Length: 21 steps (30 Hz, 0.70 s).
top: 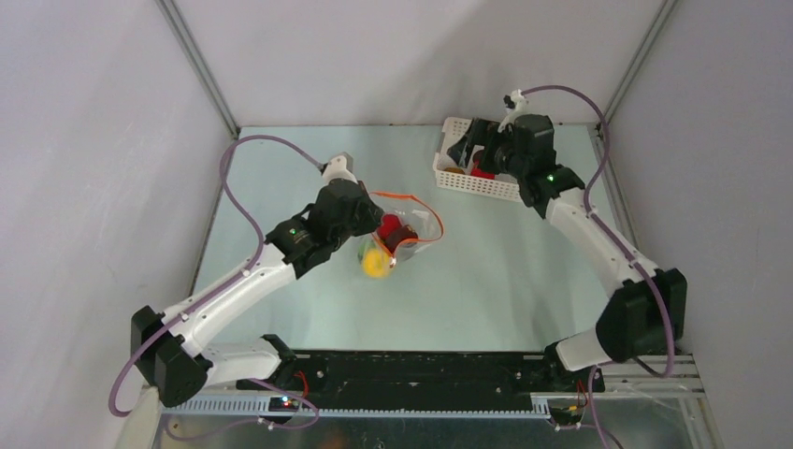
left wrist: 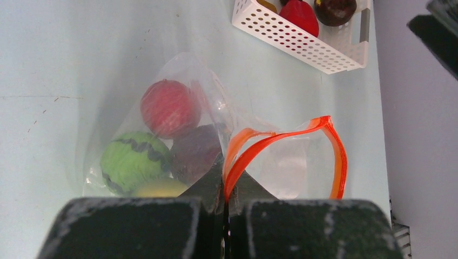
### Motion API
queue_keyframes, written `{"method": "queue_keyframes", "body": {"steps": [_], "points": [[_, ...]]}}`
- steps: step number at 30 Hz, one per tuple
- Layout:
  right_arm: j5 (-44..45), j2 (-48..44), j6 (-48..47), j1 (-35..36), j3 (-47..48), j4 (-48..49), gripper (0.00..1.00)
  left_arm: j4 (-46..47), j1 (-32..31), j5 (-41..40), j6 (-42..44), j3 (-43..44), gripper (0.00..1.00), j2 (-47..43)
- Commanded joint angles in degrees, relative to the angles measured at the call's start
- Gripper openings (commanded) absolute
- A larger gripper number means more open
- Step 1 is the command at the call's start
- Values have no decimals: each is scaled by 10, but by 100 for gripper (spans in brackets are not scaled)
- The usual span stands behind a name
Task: Place the food in the zip-top bag and seal the zipper
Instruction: Pick up the fake fruit from the bin.
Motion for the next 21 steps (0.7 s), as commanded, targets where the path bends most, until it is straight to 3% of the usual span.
{"method": "queue_keyframes", "body": {"steps": [1, 6, 16, 21], "points": [[63, 78, -29, -29, 85, -61, 99, 9, 3, -15, 11, 3, 0, -16], [115, 185, -71, -52, 195, -140, 100, 5, 3, -16, 11, 3, 0, -16], [190, 410, -60, -76, 388, -232, 99, 7, 5, -22, 19, 13, 0, 0], [204, 465, -60, -82, 422, -241, 100, 10, 9, -19, 18, 14, 0, 7]]}}
